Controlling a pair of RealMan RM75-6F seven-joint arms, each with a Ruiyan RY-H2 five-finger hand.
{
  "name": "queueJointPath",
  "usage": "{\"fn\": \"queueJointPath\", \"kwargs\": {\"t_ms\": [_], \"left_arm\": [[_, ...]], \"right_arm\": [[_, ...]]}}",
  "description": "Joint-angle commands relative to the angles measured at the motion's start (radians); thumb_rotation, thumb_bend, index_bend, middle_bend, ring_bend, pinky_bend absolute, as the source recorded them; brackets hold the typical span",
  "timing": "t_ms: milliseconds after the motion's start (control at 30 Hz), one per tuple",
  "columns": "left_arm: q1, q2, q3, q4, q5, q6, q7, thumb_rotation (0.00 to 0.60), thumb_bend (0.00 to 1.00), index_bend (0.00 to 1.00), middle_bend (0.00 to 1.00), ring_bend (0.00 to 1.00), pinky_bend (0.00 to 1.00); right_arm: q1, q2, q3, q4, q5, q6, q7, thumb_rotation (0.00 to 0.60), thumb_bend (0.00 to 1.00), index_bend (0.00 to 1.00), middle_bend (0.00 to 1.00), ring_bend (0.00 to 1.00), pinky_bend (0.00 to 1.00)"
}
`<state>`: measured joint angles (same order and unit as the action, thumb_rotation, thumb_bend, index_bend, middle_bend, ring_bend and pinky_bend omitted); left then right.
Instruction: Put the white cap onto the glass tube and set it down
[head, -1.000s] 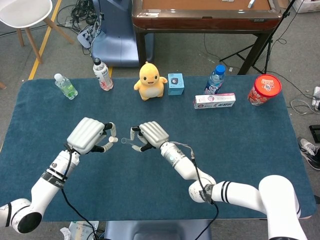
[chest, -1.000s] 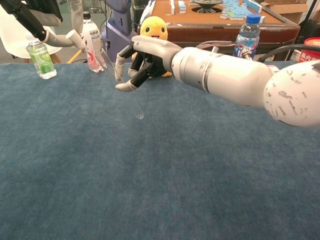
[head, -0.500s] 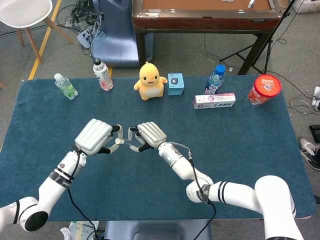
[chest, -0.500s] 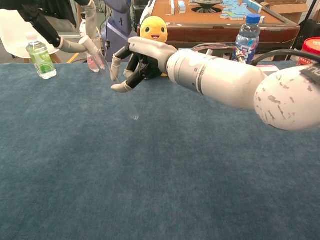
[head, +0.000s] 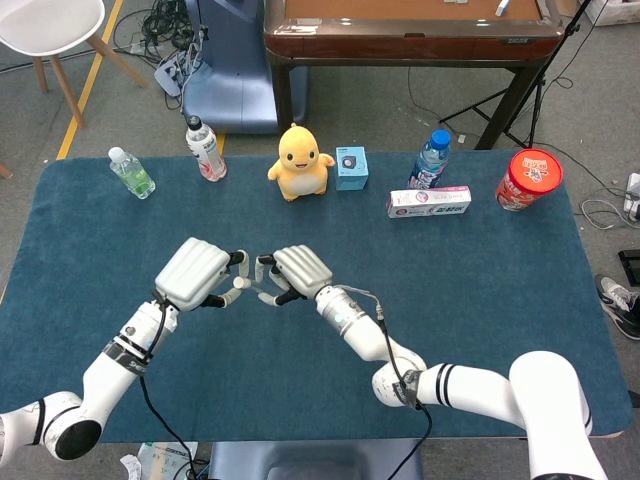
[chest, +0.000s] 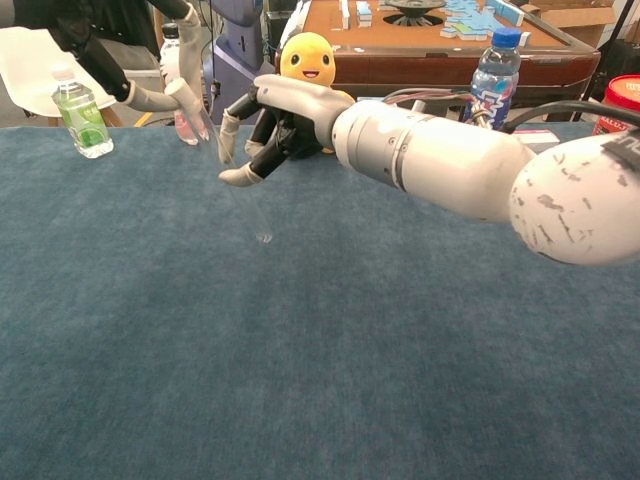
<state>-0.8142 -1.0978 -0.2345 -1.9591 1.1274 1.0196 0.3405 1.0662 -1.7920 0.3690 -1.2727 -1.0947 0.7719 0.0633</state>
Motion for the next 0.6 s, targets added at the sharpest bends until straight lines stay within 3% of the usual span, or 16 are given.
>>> {"fn": "queueJointPath", "kwargs": {"t_ms": [33,600], "left_arm": [[-0.002,-0.003,0.002,0.002,-0.002,0.0,0.004,0.6,0.29,0.58,1.0,1.0,1.0],[-0.017,-0.021,0.019,0.019,-0.025,-0.017,0.028,0.6,0.29,0.59,1.0,1.0,1.0]], "right_arm": [[0.001,-0.002,0.0,0.001,0.003,-0.002,-0.001,0.6,0.59,0.85,0.91,1.0,1.0],[0.002,0.002,-0.002,-0.008,0.025,-0.01,-0.014,0.6,0.61,0.85,0.91,1.0,1.0]]}}
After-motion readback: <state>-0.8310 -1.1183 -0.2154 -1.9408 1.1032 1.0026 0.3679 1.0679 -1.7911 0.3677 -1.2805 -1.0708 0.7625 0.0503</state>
